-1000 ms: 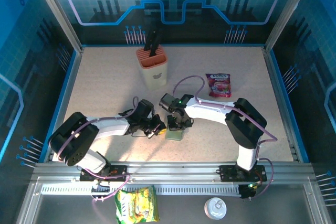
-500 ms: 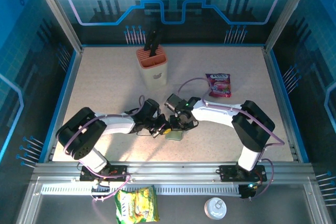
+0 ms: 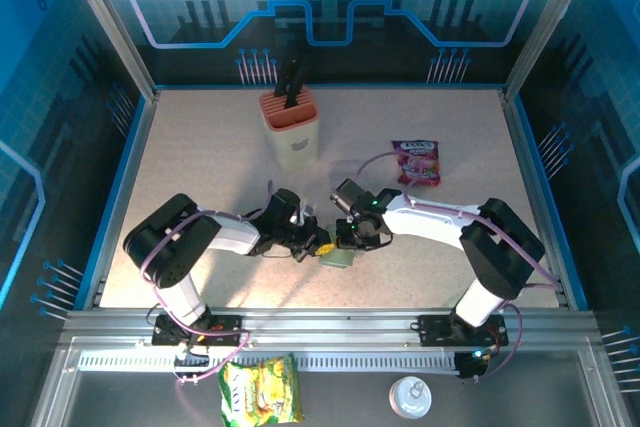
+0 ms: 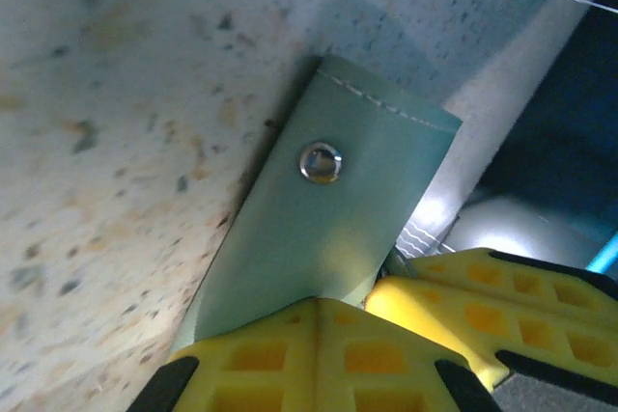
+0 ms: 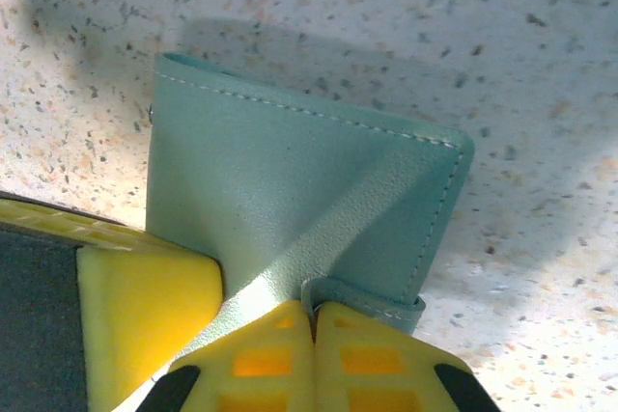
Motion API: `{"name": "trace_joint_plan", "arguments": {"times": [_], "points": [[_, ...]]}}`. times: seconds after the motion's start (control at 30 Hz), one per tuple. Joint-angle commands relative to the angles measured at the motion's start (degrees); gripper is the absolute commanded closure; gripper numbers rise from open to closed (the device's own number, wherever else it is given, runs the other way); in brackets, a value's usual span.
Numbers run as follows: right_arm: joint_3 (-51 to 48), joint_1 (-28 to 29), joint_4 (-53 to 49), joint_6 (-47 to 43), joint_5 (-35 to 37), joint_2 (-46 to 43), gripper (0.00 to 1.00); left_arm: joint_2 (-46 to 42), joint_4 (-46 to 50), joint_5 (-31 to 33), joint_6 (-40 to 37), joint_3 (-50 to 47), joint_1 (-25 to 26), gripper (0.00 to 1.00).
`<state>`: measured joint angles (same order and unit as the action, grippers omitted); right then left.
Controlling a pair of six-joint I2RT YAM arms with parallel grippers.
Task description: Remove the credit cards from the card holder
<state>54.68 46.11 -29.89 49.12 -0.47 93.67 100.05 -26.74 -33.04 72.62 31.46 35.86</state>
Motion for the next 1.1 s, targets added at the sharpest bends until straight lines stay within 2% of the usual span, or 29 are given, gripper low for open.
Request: {"name": "trace_joint_plan", "arguments": {"times": [0.0,0.47,0.7,0.83,0.93,1.07], "points": [[-3.08,-1.87,-3.18,0.52,0.97,-1.66,1.0,9.55,11.63,11.4,0.92,-5.02,-0.07,1.0],[-8.42,-6.82,-4.38,-1.27,0.18,-8.64,1.0,10.27,8.78,12.56,2.68,-7.02,-0.24,1.0],[-8.58,-7.0,-3.04,-2.19,-1.71,-9.44,1.0,7.88,5.55,10.19,2.34,-6.62,0.34,1.0],[-8.27,-6.91,-0.96,-1.84,-4.38,-8.14,0.8,5.08,7.33,9.7,2.76,-3.98,2.46,1.0],[-8.15,-6.76,-0.14,-1.46,-5.11,-7.45,0.71,2.48,9.51,10.07,2.89,-2.15,3.41,1.0],[-7.6,-6.75,0.01,-1.5,-5.42,-5.9,0.67,-1.84,13.91,11.01,2.44,0.17,3.67,1.0]]}}
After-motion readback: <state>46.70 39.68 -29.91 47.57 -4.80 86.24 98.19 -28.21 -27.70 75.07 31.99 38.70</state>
